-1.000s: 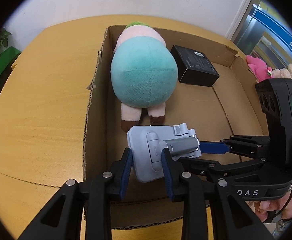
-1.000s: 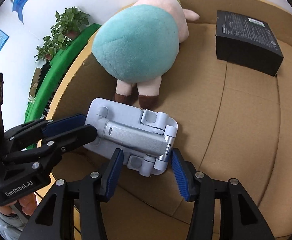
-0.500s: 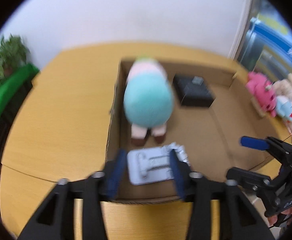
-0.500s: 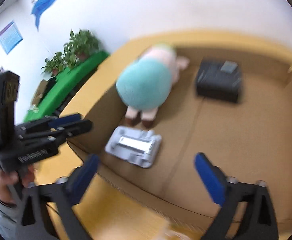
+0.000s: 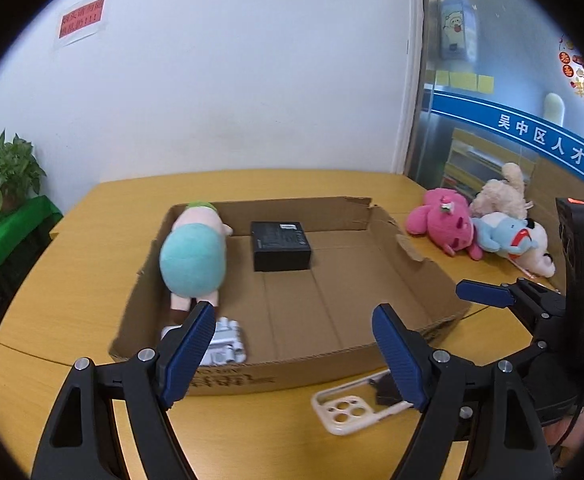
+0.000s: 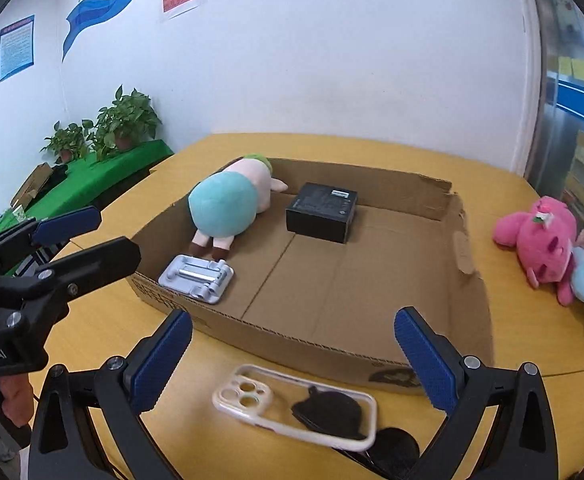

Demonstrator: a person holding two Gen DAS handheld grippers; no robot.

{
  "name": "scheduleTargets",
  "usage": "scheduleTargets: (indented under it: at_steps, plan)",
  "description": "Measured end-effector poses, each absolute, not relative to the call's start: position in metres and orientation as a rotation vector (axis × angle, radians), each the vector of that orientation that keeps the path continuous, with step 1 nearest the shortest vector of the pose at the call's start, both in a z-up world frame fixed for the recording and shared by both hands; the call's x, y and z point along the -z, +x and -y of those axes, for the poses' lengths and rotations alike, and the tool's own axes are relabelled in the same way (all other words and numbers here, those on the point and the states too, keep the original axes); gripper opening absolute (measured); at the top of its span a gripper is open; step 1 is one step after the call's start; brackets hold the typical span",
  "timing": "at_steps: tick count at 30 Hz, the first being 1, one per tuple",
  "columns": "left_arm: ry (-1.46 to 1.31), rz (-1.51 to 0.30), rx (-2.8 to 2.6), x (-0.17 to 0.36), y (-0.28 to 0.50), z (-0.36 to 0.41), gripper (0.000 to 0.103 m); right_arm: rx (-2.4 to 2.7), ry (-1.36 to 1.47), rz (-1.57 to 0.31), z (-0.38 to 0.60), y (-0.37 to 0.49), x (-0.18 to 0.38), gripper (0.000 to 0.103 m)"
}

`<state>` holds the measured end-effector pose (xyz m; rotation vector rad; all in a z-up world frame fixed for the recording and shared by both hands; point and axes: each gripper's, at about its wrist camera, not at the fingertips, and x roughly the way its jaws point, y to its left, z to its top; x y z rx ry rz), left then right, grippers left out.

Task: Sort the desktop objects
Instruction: 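Open both tools to release the phone stand and withdraw upward, then move both tools to the clear phone case and close around its rim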

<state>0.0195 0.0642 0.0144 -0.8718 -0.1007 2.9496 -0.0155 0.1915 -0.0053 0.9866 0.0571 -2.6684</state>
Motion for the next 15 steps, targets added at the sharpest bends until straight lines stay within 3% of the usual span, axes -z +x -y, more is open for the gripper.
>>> scheduleTargets:
  at_steps: [15]
  plan:
    - [-0.870,0.076,-2.929,-0.022,0.044,-0.099,0.081,2.706,0.913,-0.022,-0.218,0.029,-0.010,0.103]
